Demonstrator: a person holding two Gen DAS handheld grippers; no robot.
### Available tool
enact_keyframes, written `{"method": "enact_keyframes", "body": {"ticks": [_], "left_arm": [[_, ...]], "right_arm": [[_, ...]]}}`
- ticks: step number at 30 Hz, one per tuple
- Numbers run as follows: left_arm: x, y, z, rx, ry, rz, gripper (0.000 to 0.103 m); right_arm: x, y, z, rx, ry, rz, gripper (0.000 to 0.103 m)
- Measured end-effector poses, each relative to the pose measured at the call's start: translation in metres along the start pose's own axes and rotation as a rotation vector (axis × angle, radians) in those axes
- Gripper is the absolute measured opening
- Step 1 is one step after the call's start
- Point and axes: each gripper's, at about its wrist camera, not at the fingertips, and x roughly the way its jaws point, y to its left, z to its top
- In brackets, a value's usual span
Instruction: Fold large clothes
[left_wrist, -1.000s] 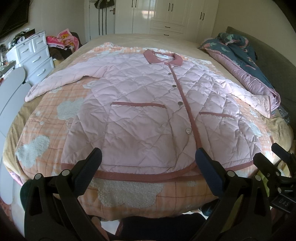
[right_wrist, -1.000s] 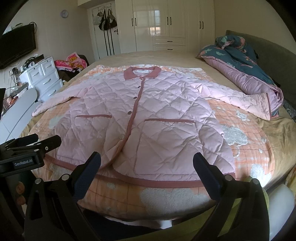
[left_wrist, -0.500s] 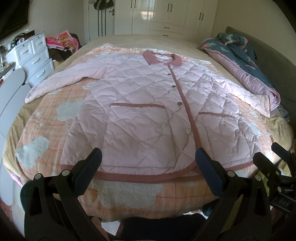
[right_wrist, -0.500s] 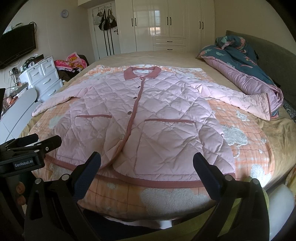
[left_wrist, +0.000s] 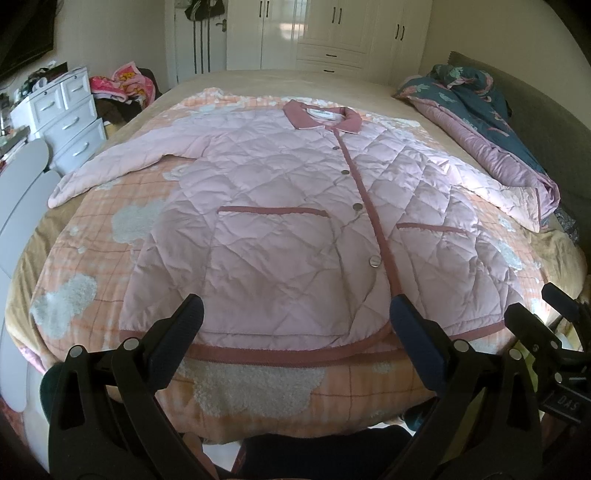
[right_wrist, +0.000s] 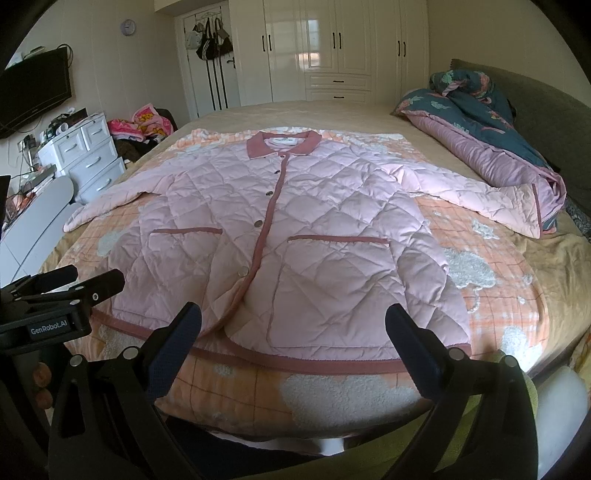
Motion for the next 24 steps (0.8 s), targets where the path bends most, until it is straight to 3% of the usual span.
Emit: {"method": "enact_keyframes", "body": {"ticks": [12,24], "left_arm": [[0.005,0.000,0.004,0.001,0.000,0.008,0.094],[0.030,0.012,0.046,-0.014,-0.006,0.035,0.094]], "right_arm": [[0.008,0.001,0.004,-0.006,0.010,0.005,0.099],[0.026,-0.006,0.035,-0.017,0.014,-0.010,0.099]]}}
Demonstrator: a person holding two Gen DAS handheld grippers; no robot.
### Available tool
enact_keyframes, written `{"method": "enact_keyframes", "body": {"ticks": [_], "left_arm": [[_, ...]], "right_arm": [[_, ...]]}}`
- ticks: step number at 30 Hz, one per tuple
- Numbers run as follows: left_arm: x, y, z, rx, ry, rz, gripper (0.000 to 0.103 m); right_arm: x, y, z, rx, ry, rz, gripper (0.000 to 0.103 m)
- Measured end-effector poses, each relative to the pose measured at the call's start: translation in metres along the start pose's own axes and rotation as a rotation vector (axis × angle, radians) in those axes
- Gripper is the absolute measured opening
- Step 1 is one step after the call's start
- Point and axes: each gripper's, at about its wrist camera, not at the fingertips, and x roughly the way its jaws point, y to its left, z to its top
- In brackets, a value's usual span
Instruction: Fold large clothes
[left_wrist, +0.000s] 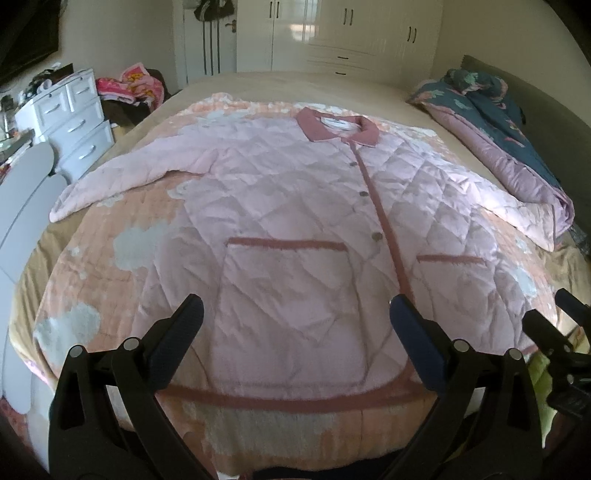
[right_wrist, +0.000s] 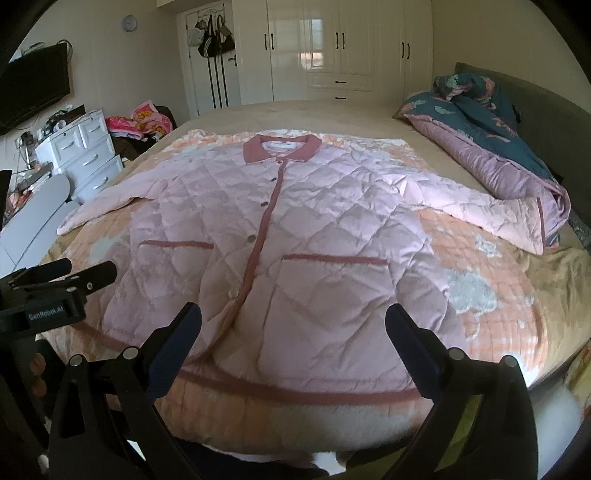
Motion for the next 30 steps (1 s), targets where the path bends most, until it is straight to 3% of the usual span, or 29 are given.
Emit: {"method": "enact_keyframes", "body": {"ticks": [21,30], "left_arm": [[0.075,-0.027,0.106,-0.023,0.038,-0.031,0.094],[0.123,-0.049,0.152,-0.019,0.058,-0.036,0.094]], "right_arm": [[0.070,-0.036,0.098,0.045,0.008,-0.017,0.099],[0.111,-0.075,0.142,0.128,0.007,-0.044,0.099]]}}
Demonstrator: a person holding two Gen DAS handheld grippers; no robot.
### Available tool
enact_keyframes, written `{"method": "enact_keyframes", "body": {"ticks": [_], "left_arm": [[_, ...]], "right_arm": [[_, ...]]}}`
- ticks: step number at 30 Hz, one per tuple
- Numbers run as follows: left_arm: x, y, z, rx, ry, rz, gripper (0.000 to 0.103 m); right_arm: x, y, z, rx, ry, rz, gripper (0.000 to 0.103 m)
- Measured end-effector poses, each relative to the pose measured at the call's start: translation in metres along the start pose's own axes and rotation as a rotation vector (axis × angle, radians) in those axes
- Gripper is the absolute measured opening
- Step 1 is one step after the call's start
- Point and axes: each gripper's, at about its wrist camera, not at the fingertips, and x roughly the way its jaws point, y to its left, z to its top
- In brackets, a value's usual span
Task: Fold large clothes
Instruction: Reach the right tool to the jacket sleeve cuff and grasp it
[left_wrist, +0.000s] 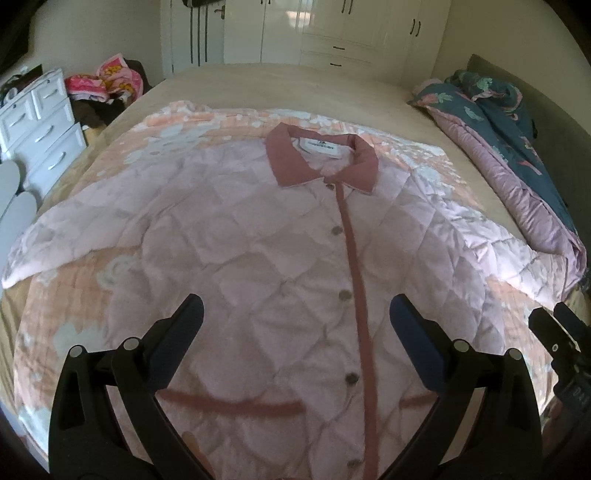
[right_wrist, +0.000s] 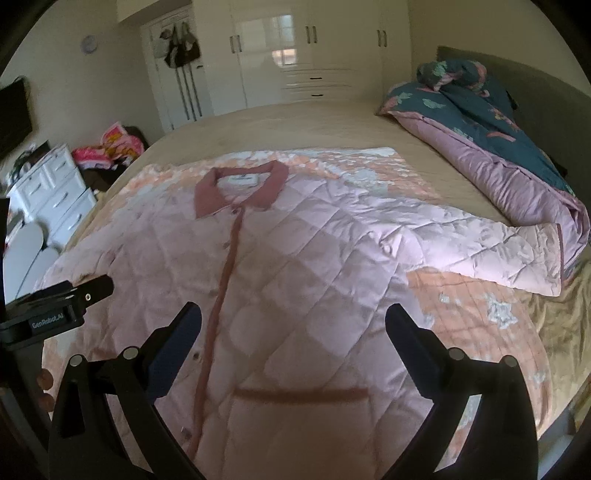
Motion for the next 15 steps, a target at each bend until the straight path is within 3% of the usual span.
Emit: {"method": "enact_keyframes", "body": {"ticks": [15], "left_arm": [[0.075,-0.057,0.041,0.056,0.015,-0.019,0.094]], "right_arm": [[0.069,-0.125,0.030,0.210,0.020,-0.183,0.099]]}}
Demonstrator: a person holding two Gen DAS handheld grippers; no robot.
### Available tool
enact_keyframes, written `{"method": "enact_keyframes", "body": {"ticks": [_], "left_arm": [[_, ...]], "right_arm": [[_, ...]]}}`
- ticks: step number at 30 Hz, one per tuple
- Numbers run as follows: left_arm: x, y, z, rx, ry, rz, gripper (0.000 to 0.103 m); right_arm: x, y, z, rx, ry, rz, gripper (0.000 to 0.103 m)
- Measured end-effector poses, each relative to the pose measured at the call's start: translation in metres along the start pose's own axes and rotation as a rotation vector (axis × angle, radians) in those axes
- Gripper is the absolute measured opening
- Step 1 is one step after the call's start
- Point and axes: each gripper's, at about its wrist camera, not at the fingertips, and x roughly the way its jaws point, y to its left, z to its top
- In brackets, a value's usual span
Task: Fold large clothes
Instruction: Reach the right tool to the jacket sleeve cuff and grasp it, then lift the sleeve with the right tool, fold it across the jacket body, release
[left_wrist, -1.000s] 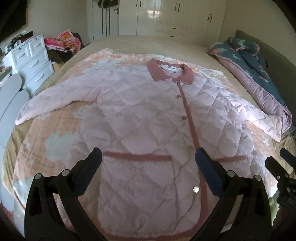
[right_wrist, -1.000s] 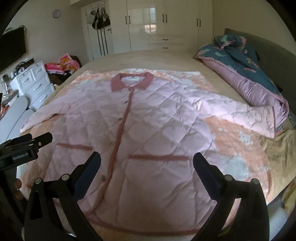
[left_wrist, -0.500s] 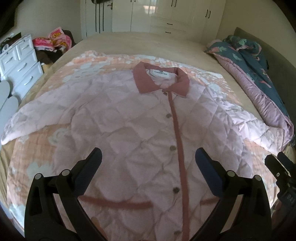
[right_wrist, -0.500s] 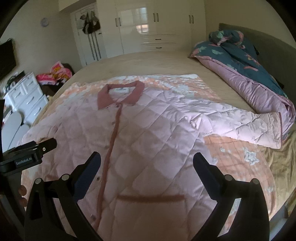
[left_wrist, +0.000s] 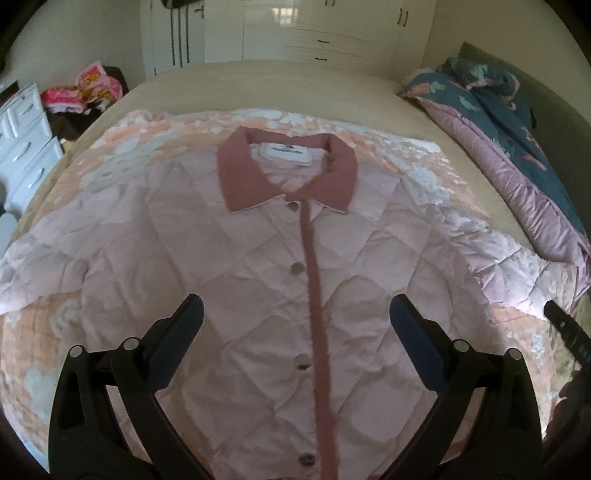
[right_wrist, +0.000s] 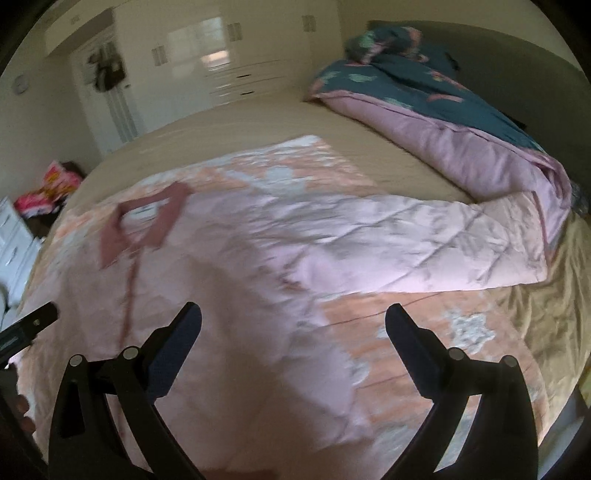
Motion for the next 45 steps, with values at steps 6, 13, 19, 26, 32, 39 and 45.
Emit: {"method": "enact_keyframes", "body": {"ticks": [6,13,19,26,32,39,45], "left_arm": [[0.030,-0.026,0.004,0.050,0.026,0.018,0.094],[0.064,-0.044,0.005,0.057,0.089,-0.006,0.094],[0.083,-0.052,0.008,0.074,0.085,0.016,0.094],[0.098,-0.050,0.011,0.063,0.098,0.043,0.094],[0.095,-0.043,0.014,0.057,0.095,0.058,0.094],[0.063,-0.030,0.023,0.058,0.051,0.057,0.094],[0.025,-0.018,0.036,0.067,-0.034,0.082,0.094]], "right_arm": [[0.028,-0.060,0.006,0.114,0.021,-0.095,0.099],[0.065,-0.132,-0.001,0.262,0.082,-0.160,0.099],[0.086,-0.188,-0.004,0.395,0.095,-0.219,0.099],[0.120,-0.264,-0.002,0.653,0.112,-0.214,0.099],[0.133,-0.298,0.003,0.779,0.032,-0.186,0.093],[0.119,-0.303,0.019,0.717,-0.026,-0.193,0.029],[0.074,-0.253,0.066,0.508,-0.168,-0.082,0.017]]}}
